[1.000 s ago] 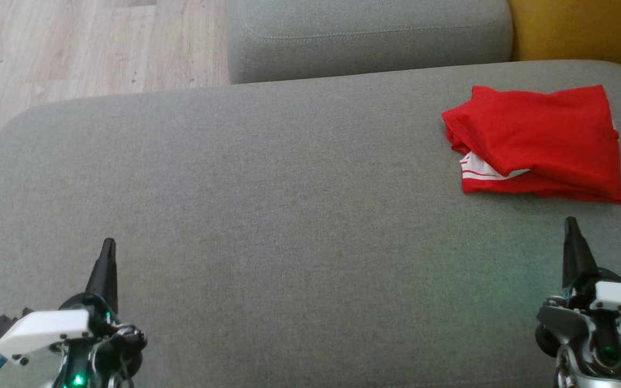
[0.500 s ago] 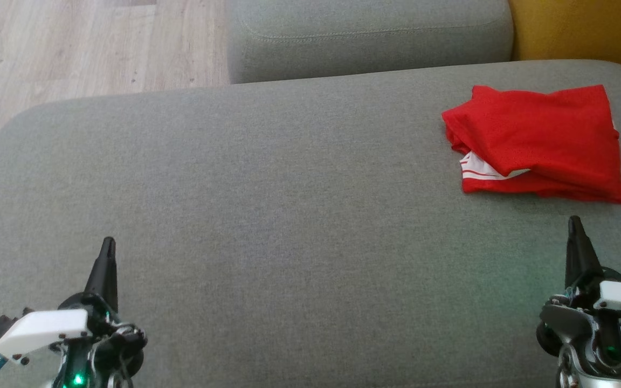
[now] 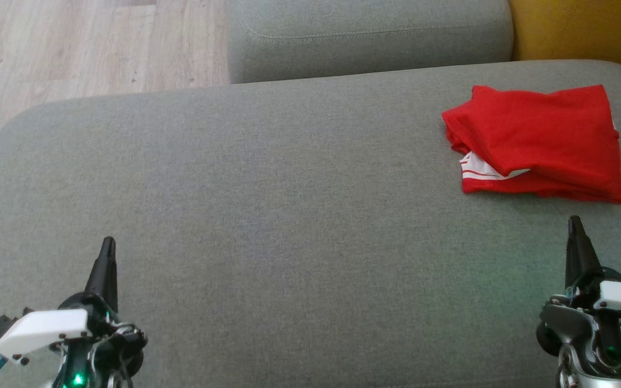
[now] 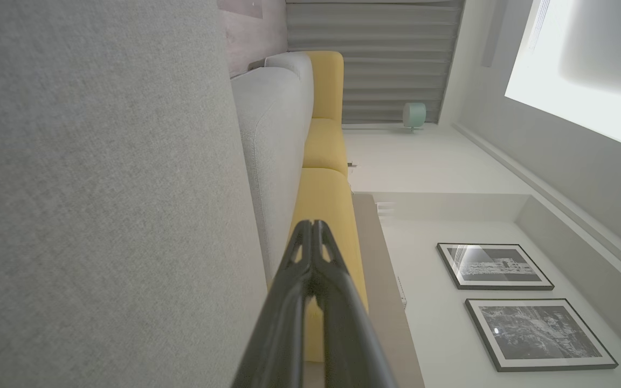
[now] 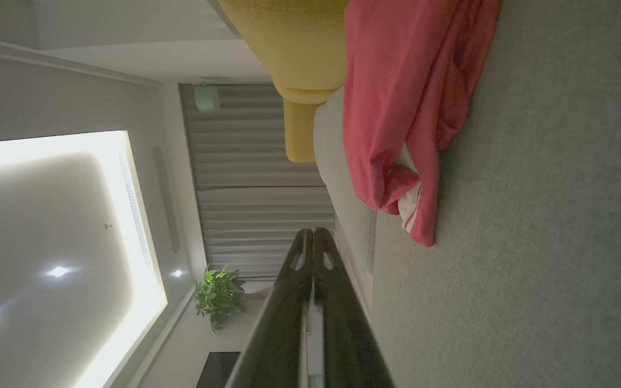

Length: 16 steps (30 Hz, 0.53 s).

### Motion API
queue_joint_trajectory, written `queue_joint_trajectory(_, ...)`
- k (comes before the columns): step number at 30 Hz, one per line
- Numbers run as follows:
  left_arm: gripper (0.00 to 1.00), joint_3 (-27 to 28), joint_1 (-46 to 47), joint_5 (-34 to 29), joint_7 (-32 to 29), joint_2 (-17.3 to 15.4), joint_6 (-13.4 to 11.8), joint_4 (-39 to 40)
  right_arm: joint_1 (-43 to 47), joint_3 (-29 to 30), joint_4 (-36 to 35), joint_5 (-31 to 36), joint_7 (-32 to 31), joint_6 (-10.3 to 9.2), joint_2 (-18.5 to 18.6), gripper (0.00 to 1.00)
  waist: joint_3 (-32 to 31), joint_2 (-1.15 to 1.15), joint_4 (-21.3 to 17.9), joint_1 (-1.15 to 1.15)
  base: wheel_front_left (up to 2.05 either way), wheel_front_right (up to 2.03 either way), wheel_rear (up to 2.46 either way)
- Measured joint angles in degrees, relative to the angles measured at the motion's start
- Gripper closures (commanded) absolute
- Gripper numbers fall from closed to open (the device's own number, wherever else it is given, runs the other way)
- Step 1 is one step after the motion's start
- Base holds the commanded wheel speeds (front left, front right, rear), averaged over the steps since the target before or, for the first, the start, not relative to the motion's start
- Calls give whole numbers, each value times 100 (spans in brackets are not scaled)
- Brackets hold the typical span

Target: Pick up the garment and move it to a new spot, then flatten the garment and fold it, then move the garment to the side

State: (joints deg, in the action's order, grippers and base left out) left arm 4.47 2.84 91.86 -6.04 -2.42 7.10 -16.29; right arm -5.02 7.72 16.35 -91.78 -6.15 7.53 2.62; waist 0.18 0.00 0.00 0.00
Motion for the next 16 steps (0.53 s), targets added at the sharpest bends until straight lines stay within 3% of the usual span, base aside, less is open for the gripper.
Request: queue_joint_trajectory(16, 100, 0, 0, 0, 0, 0, 0, 0, 0, 0, -1, 0, 0, 0, 0, 100, 0, 0, 0, 0, 0, 0, 0)
